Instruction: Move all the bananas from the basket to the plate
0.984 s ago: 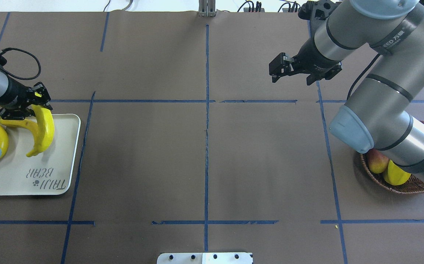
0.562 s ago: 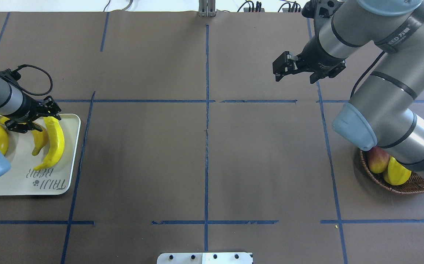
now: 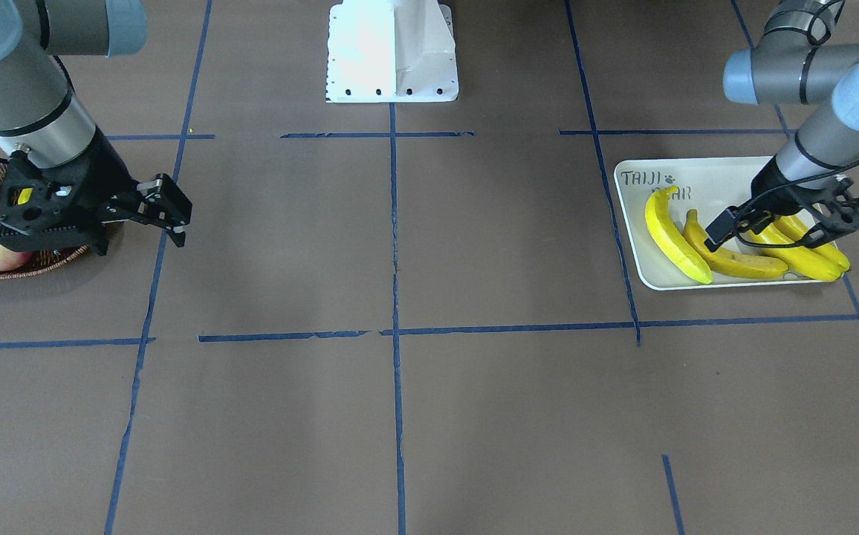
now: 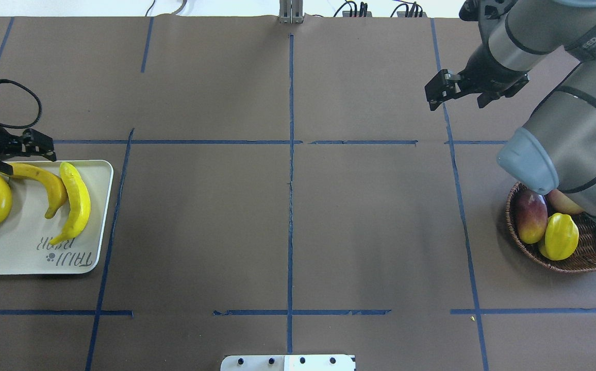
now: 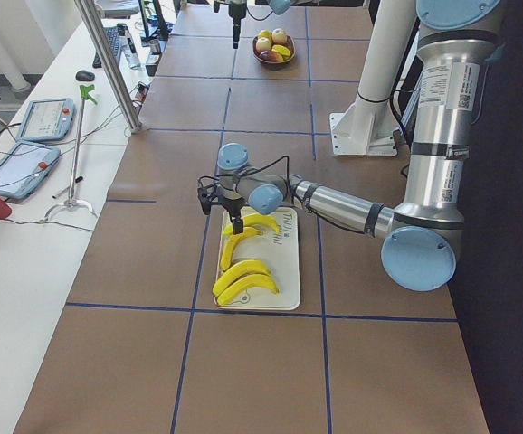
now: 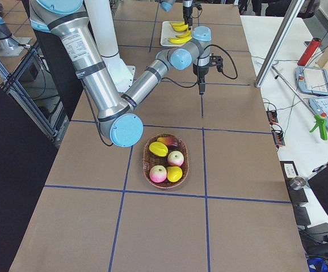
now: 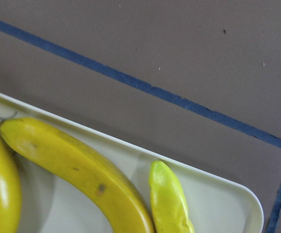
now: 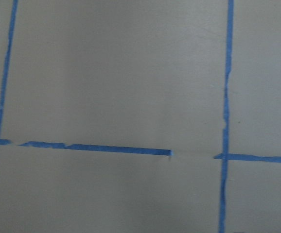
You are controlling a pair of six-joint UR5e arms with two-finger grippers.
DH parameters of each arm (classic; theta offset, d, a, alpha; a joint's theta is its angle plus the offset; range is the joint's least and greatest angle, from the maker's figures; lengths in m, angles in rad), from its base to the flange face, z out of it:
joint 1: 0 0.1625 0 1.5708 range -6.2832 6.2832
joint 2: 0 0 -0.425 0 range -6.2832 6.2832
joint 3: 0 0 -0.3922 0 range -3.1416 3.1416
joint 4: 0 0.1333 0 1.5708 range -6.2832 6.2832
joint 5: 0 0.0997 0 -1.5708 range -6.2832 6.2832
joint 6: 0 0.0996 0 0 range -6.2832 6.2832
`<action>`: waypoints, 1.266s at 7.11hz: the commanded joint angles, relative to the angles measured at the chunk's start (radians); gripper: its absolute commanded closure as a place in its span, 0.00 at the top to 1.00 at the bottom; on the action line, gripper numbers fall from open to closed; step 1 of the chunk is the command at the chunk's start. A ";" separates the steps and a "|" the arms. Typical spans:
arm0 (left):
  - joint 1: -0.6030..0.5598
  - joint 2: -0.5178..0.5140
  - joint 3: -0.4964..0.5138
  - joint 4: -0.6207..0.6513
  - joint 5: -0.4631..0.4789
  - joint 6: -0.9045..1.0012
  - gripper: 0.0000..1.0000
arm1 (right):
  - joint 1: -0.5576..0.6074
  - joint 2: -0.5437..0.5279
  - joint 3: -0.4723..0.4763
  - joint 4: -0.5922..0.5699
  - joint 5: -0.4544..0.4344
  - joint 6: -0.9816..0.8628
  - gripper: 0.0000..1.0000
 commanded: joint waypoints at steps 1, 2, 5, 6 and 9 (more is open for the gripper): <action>-0.193 0.032 0.001 0.159 -0.067 0.531 1.00 | 0.129 -0.084 -0.001 -0.104 0.014 -0.337 1.00; -0.291 0.029 0.012 0.283 -0.068 0.819 1.00 | 0.204 -0.151 -0.009 -0.105 0.059 -0.501 1.00; -0.461 0.025 0.034 0.519 -0.069 1.235 1.00 | 0.461 -0.317 -0.138 -0.098 0.152 -1.003 1.00; -0.503 0.025 0.034 0.568 -0.069 1.236 1.00 | 0.550 -0.360 -0.204 -0.095 0.156 -1.123 1.00; -0.504 0.062 0.035 0.559 -0.069 1.228 1.00 | 0.620 -0.448 -0.280 -0.088 0.150 -1.045 1.00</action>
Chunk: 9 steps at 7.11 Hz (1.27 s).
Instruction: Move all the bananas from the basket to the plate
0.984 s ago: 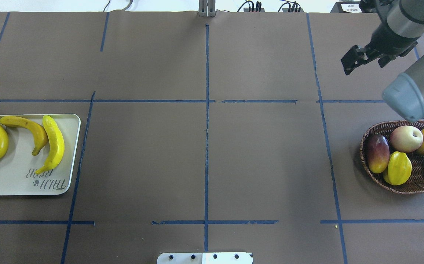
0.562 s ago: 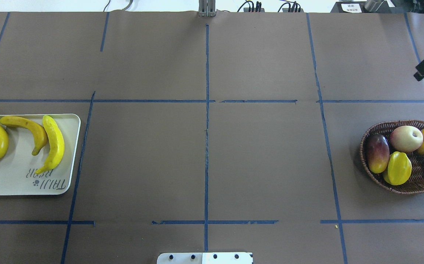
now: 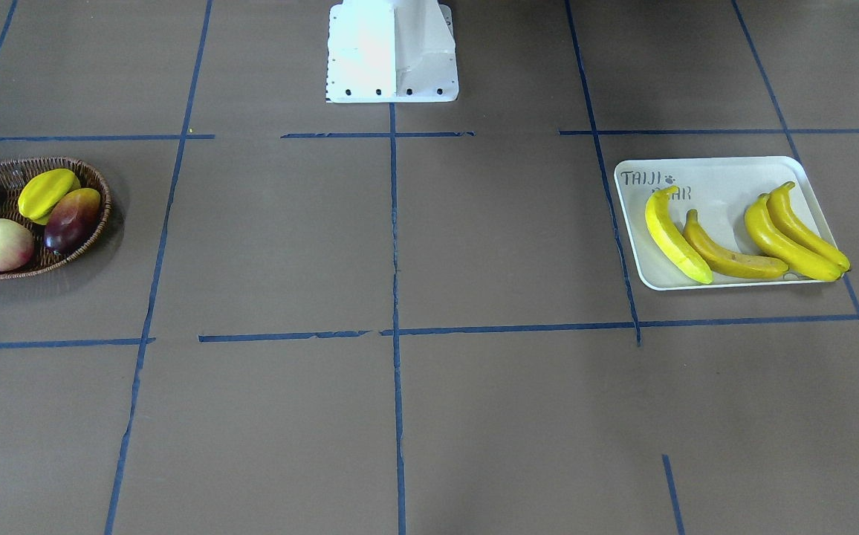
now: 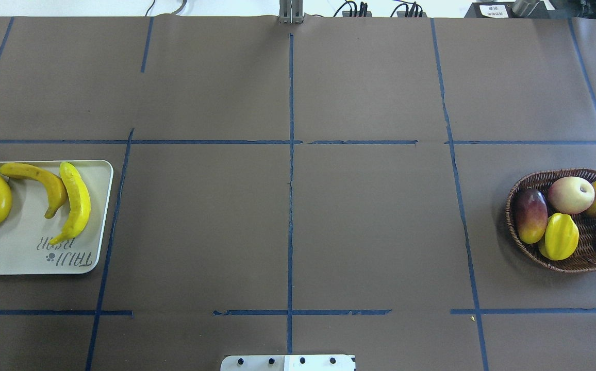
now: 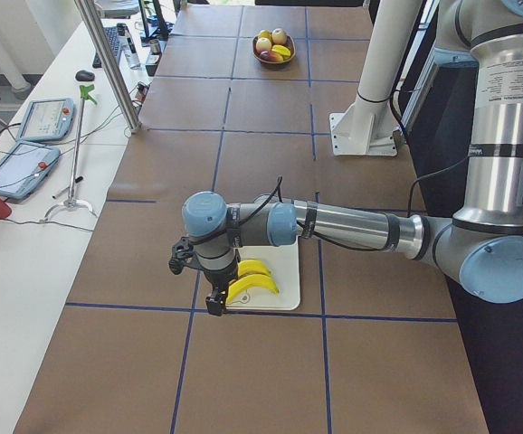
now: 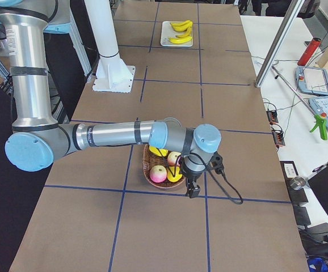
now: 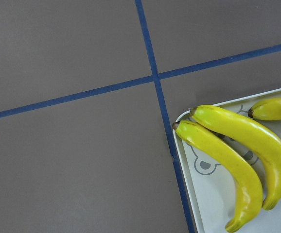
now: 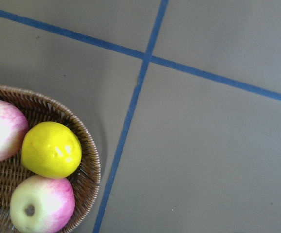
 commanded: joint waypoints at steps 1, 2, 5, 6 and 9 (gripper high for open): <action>0.000 0.010 0.011 -0.003 -0.001 0.002 1.00 | 0.015 -0.018 -0.019 0.024 0.000 0.058 1.00; -0.001 0.005 -0.003 -0.028 -0.002 -0.006 1.00 | 0.015 -0.022 -0.028 0.071 0.002 0.070 1.00; 0.000 0.054 -0.012 -0.031 0.012 -0.001 1.00 | 0.015 -0.038 -0.039 0.116 0.003 0.072 1.00; 0.002 0.063 -0.019 -0.033 0.012 0.000 1.00 | 0.015 -0.045 -0.041 0.135 0.005 0.072 1.00; 0.002 0.064 -0.019 -0.033 0.010 0.000 1.00 | 0.015 -0.047 -0.041 0.138 0.006 0.072 1.00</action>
